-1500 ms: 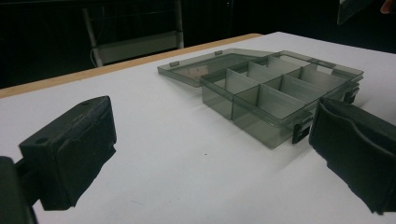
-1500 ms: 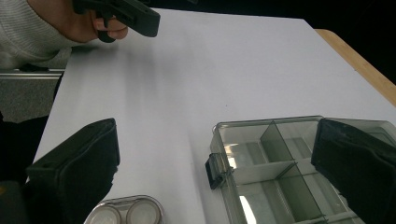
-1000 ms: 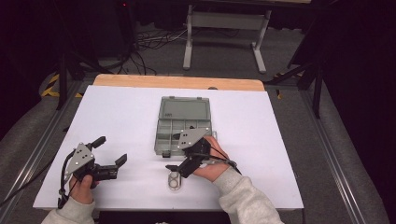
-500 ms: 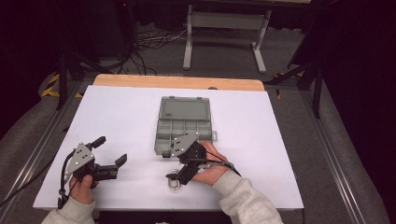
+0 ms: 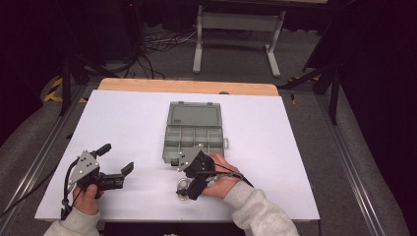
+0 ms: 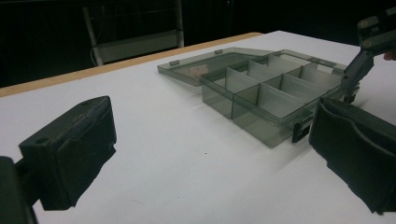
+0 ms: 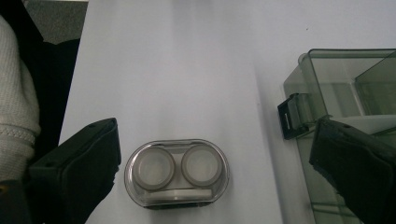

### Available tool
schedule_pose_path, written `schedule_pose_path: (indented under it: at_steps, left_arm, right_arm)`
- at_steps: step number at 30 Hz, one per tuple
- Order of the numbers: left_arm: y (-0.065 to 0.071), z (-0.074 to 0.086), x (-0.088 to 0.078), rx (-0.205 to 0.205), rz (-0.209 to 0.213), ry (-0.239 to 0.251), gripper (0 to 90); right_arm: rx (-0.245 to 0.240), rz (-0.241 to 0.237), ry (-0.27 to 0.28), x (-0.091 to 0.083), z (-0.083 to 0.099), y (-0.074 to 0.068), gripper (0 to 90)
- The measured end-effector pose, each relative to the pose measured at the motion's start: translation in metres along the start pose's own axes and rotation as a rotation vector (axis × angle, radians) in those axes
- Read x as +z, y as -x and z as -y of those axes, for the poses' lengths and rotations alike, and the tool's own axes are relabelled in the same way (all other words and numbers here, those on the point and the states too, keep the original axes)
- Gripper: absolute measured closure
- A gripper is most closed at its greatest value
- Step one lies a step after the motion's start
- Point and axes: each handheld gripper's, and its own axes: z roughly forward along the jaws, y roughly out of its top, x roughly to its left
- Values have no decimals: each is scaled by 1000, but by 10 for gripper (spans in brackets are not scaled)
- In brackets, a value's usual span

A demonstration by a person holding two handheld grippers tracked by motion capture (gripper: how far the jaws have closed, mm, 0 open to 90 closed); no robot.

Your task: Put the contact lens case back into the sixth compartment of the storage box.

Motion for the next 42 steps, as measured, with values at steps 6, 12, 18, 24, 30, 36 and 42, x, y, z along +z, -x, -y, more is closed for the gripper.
schedule_pose_path:
  at_steps: [6, 12, 18, 24, 30, 36, 42]
  left_arm:
    - [0, 0, 0, 0, 1, 0, 16]
    - [0, 0, 0, -1, 0, 0, 16]
    - [0, 0, 1, 0, 1, -3, 16]
    - [1, 1, 1, -5, 3, -5, 16]
    - [1, 1, 1, -5, 3, -4, 16]
    - [1, 1, 1, -5, 4, -4, 16]
    - [0, 1, 1, -5, 5, -5, 16]
  right_arm:
    - [2, -26, -48, 5, 1, -2, 31]
    - [0, -41, -88, 10, 2, -3, 38]
    - [-3, -52, -119, 14, 3, -4, 50]
    - [7, -83, -146, 17, 5, -5, 95]
    - [2, -96, -182, 22, 5, -7, 123]
    - [7, -96, -215, 24, 5, -10, 171]
    - [-4, -88, -243, 27, 6, -11, 259]
